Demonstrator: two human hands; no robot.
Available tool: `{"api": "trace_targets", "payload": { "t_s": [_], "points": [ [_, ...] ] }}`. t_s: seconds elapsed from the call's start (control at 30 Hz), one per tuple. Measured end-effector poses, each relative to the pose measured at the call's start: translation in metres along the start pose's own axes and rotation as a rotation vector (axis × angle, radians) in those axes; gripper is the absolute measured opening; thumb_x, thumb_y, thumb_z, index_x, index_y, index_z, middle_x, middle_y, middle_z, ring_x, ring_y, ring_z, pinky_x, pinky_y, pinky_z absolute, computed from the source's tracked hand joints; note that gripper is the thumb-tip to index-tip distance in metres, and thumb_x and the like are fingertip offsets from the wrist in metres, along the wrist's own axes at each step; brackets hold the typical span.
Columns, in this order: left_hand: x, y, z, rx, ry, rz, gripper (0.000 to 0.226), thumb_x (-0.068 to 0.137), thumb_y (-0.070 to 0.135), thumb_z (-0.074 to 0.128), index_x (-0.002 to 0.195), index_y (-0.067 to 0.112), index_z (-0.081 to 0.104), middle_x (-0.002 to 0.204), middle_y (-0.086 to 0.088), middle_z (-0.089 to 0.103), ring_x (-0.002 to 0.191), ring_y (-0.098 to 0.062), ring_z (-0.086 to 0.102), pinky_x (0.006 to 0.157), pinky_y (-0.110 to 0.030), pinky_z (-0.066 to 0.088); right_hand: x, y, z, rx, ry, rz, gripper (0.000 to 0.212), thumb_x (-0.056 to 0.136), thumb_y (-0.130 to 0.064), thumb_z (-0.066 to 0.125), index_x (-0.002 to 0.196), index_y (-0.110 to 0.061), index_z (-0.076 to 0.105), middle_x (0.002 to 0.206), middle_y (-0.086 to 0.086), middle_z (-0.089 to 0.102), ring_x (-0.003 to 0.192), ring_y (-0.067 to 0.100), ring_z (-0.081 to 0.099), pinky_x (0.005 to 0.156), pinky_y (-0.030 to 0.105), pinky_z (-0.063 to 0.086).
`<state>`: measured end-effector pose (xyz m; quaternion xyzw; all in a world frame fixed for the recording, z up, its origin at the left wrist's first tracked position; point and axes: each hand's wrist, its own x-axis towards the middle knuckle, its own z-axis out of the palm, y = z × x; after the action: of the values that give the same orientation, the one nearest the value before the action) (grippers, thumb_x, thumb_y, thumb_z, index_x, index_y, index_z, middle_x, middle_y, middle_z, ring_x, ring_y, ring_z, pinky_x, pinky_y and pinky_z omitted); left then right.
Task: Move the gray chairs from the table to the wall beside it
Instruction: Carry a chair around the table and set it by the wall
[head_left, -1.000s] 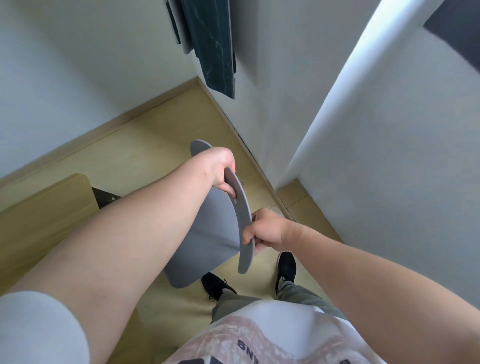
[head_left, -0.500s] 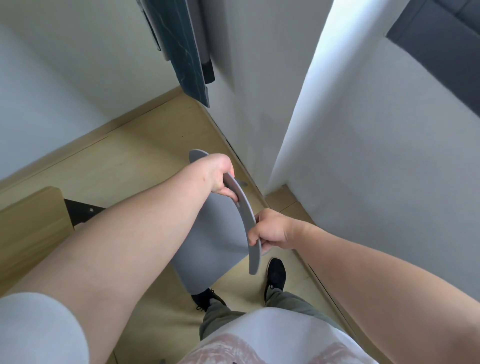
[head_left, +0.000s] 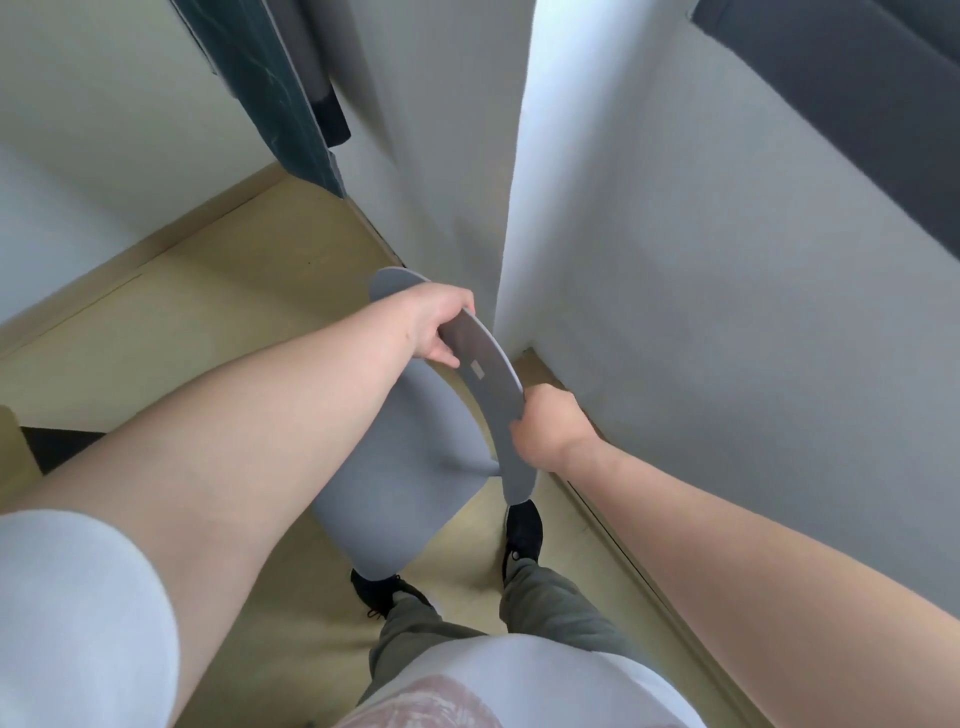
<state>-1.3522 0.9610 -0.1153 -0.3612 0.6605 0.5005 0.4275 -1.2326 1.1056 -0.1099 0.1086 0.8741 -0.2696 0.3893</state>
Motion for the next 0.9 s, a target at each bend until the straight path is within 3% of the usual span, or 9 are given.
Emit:
{"api": "trace_targets", "payload": {
  "t_s": [0.1, 0.2, 0.27, 0.37, 0.53, 0.77, 0.9],
  "points": [
    [0.008, 0.005, 0.013, -0.035, -0.005, 0.013, 0.033, 0.089, 0.025, 0.058, 0.114, 0.008, 0.045, 0.106, -0.017, 0.055, 0.110, -0.037, 0.057, 0.085, -0.044, 0.051, 0.009, 0.009, -0.009, -0.024, 0.017, 0.005, 0.016, 0.090, -0.006, 0.048, 0.100, -0.006, 0.060, 0.090, 0.008, 0.060, 0.077, 0.029, 0.059, 0.063, 0.029, 0.046],
    [0.017, 0.009, 0.021, -0.107, -0.010, 0.031, 0.042, 0.086, 0.030, 0.064, 0.119, 0.013, 0.046, 0.132, -0.019, 0.053, 0.114, -0.039, 0.056, 0.085, -0.045, 0.052, 0.020, 0.016, -0.017, -0.015, 0.027, 0.020, 0.019, 0.089, -0.006, 0.048, 0.103, -0.007, 0.061, 0.093, 0.009, 0.061, 0.078, 0.030, 0.059, 0.063, 0.030, 0.046],
    [0.023, 0.009, 0.023, -0.153, -0.034, 0.037, 0.059, 0.085, 0.033, 0.067, 0.136, 0.015, 0.043, 0.147, -0.021, 0.041, 0.126, -0.040, 0.050, 0.096, -0.047, 0.050, 0.027, 0.020, -0.023, -0.024, 0.031, 0.022, 0.021, 0.089, -0.005, 0.048, 0.105, -0.006, 0.062, 0.099, 0.012, 0.065, 0.080, 0.030, 0.058, 0.064, 0.030, 0.046],
    [0.028, 0.007, 0.024, -0.201, -0.057, 0.064, 0.074, 0.085, 0.031, 0.069, 0.148, 0.015, 0.034, 0.155, -0.022, 0.028, 0.129, -0.039, 0.048, 0.097, -0.050, 0.050, 0.035, 0.026, -0.030, -0.041, 0.036, 0.025, 0.022, 0.089, -0.005, 0.049, 0.107, -0.004, 0.061, 0.106, 0.014, 0.067, 0.083, 0.031, 0.059, 0.065, 0.030, 0.046],
    [0.036, 0.009, 0.021, -0.417, 0.029, 0.154, 0.062, 0.092, 0.027, 0.058, 0.147, 0.010, 0.034, 0.149, -0.021, 0.036, 0.114, -0.040, 0.059, 0.092, -0.049, 0.054, 0.042, 0.033, -0.036, -0.029, 0.037, 0.054, 0.027, 0.088, -0.005, 0.049, 0.112, -0.003, 0.061, 0.110, 0.016, 0.068, 0.086, 0.032, 0.061, 0.068, 0.030, 0.047],
    [0.029, 0.007, 0.026, -0.504, 0.053, 0.174, 0.051, 0.099, 0.016, 0.045, 0.148, 0.009, 0.033, 0.155, -0.014, 0.033, 0.118, -0.037, 0.059, 0.093, -0.048, 0.054, 0.040, 0.032, -0.034, -0.017, 0.070, 0.077, 0.029, 0.087, -0.004, 0.047, 0.113, -0.006, 0.060, 0.109, 0.015, 0.067, 0.081, 0.032, 0.057, 0.066, 0.031, 0.046],
    [0.018, 0.006, 0.025, -0.494, 0.052, 0.189, 0.051, 0.099, 0.015, 0.046, 0.148, 0.008, 0.034, 0.154, -0.014, 0.035, 0.119, -0.036, 0.059, 0.094, -0.046, 0.053, 0.034, 0.029, -0.029, -0.001, 0.087, 0.105, 0.030, 0.087, -0.005, 0.049, 0.115, -0.006, 0.058, 0.112, 0.016, 0.065, 0.091, 0.035, 0.064, 0.069, 0.034, 0.048]
  ]
}}
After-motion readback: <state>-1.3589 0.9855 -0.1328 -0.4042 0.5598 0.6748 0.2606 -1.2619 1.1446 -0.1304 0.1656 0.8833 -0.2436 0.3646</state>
